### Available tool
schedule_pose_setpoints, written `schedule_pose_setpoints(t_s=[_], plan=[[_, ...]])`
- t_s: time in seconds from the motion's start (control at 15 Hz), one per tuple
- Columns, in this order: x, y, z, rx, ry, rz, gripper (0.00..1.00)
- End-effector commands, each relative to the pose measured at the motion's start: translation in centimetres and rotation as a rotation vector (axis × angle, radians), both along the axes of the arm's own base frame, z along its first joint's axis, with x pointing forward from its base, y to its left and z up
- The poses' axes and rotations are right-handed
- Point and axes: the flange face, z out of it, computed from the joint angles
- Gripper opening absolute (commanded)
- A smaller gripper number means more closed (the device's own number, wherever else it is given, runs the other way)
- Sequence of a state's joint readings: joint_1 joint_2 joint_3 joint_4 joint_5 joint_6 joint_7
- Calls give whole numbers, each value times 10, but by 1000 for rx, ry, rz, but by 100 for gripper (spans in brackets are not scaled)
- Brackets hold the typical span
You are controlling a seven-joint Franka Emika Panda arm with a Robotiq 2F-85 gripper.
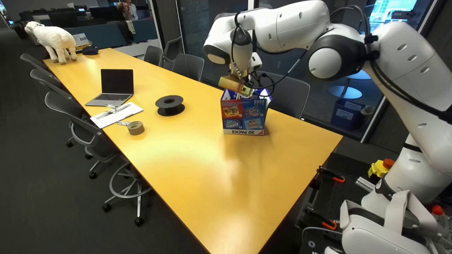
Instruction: Pick up the ropes from the table and put them in the box
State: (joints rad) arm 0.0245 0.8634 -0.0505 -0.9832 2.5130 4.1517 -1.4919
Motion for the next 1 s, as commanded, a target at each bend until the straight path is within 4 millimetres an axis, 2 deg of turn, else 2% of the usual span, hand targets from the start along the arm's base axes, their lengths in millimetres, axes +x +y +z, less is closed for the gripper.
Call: schedule_pose_setpoints(t_s=[0.0, 0.07, 0.2, 0.53, 0.73, 0.93], plan=[[22, -10, -50, -23, 0, -18, 1], [24, -12, -61, -35, 5, -19, 1], [29, -10, -69, -61, -2, -15, 1], [34, -1, -40, -115, -59, -14, 1], [36, -3, -29, -121, -84, -9, 1], [36, -11, -28, -118, -91, -12, 1]])
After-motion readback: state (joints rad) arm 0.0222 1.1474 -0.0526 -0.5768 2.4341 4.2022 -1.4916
